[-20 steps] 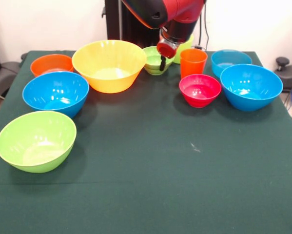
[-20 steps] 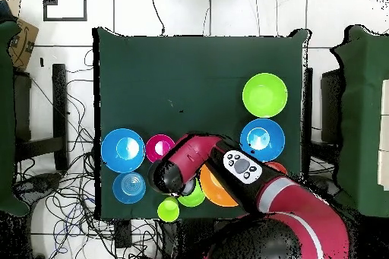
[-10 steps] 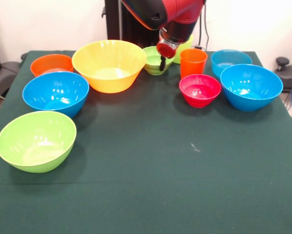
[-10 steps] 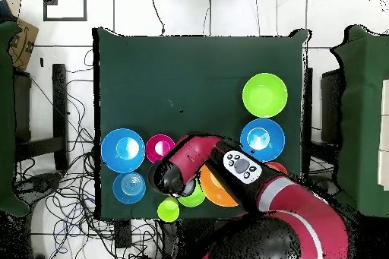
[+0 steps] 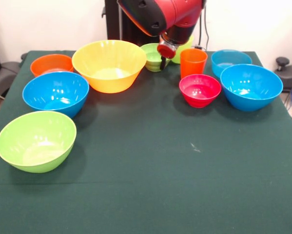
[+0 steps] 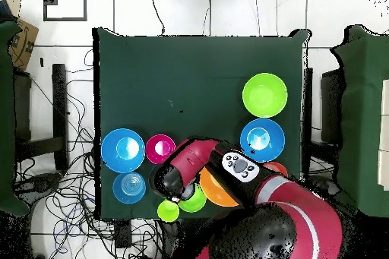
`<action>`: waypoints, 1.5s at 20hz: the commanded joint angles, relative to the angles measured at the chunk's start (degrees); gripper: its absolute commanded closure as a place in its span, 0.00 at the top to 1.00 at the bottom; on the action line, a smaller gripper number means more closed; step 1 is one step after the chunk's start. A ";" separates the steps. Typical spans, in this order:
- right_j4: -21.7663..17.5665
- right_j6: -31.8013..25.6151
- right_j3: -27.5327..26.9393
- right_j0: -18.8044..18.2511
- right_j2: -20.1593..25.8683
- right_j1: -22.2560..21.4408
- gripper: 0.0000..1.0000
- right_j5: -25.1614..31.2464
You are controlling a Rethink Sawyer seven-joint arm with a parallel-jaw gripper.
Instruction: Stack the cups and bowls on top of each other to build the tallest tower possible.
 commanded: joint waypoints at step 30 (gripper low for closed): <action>-6.71 -6.97 -4.12 2.40 -3.06 2.32 0.00 -2.84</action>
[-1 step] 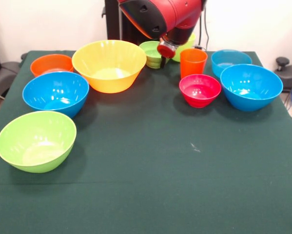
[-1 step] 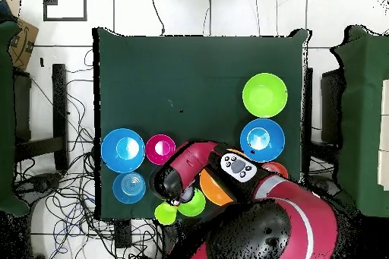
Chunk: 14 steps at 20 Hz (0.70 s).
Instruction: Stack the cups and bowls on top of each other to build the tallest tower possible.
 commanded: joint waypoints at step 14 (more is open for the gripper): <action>-6.89 -7.01 -4.00 1.90 -2.02 0.93 0.00 -3.08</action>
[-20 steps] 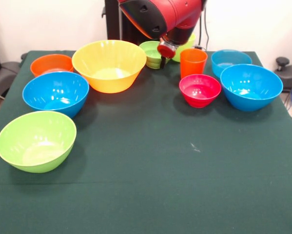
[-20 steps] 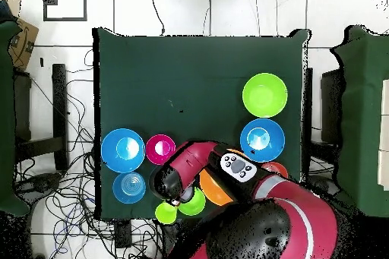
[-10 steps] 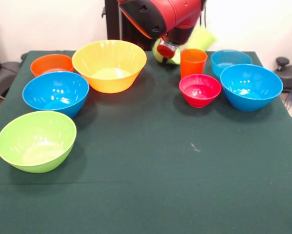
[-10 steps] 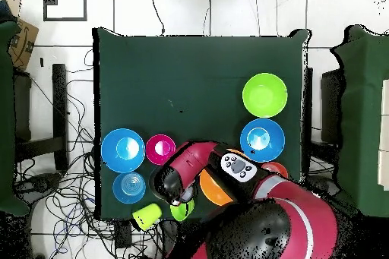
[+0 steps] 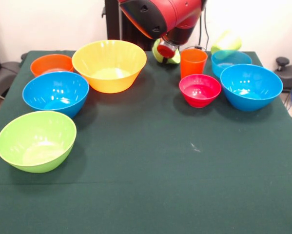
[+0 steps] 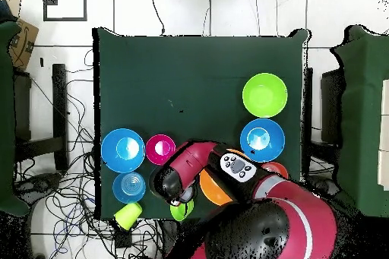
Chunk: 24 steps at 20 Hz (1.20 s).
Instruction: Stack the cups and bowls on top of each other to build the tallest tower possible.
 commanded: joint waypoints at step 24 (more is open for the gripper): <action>3.80 -10.27 3.29 -0.51 4.52 -13.25 0.00 2.21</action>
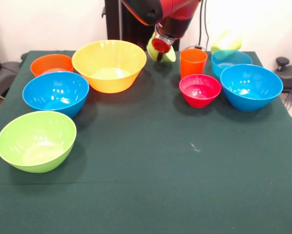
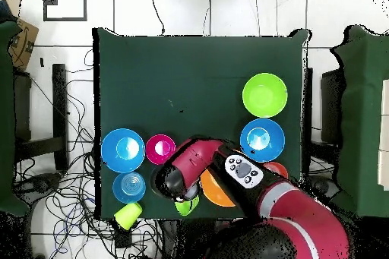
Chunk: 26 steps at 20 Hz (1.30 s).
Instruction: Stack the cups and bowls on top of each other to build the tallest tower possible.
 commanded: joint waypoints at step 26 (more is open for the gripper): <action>39.25 -24.16 11.97 -28.88 34.07 -44.75 0.00 8.13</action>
